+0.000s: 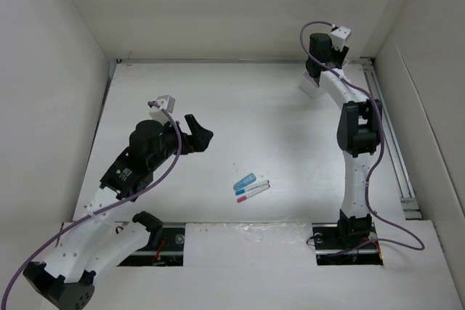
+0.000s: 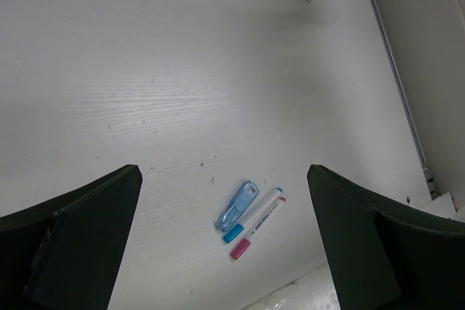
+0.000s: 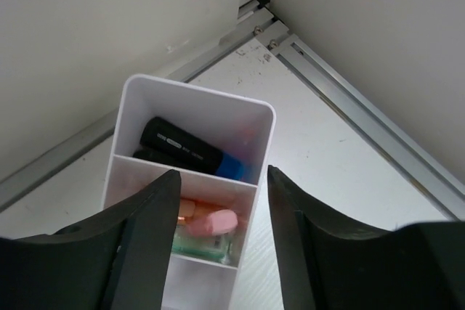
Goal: Sort the stationery into containers
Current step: Place the pen in the storage box, then pick up the pen from the center of the board.
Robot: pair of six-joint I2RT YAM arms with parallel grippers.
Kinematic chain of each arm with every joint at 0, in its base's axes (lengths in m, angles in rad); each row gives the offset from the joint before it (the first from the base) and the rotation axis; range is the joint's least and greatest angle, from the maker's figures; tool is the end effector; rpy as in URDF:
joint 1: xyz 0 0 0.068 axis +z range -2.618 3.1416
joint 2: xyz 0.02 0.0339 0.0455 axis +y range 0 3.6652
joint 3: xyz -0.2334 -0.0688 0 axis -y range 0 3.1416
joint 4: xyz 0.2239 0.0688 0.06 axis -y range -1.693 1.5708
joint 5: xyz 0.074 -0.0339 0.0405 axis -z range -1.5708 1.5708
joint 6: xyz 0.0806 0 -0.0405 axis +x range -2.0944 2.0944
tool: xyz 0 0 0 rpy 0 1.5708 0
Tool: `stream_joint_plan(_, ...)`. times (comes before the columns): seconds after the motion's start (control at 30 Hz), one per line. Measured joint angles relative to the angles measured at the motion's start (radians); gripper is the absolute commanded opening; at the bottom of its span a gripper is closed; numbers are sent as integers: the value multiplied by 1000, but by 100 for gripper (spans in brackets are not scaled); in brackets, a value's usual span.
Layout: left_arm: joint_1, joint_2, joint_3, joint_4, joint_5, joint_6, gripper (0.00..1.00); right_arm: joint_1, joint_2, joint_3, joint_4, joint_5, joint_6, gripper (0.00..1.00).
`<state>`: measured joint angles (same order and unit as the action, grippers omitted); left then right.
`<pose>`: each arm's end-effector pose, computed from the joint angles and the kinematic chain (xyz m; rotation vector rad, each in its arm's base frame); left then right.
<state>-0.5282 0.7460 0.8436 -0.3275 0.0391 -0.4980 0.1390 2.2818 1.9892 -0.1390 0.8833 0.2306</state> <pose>0.1850 -0.1116 0.3182 0.0571 1.8666 -0.7586 0.5213 0.0100 0.2309 0.6288 1.7787 -0.6267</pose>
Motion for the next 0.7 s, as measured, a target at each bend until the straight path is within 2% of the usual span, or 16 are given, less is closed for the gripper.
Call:
stream_joint_plan(0.17, 0, -16, 0, -10, -7, -1, 100, 11, -51, -64, 1, -9, 12, 59)
stream_joint_plan(0.27, 0, -25, 0, -14, -9, -1, 100, 30, -126, -129, 2, -31, 34, 37)
stream_joint_plan(0.3, 0, -26, 0, -14, -10, -1, 100, 41, -164, -160, -5, -47, 51, 27)
stream_joint_plan(0.33, 0, -26, 0, -15, -10, -1, 100, 49, -186, -177, -18, -64, 71, 4)
stream_joint_plan(0.37, 0, -26, 0, -19, -10, -1, 100, 73, -245, -213, -40, -88, 91, 0)
stream_joint_plan(0.5, 0, -27, 4, -42, -11, -1, 100, 187, -424, -327, -139, -215, 219, 0)
stream_joint_plan(0.63, 0, -39, 6, -66, -13, -1, 100, 357, -574, -497, -267, -404, 322, 1)
stream_joint_plan(0.7, 0, -49, 6, -77, -12, -1, 100, 441, -607, -571, -355, -498, 368, 20)
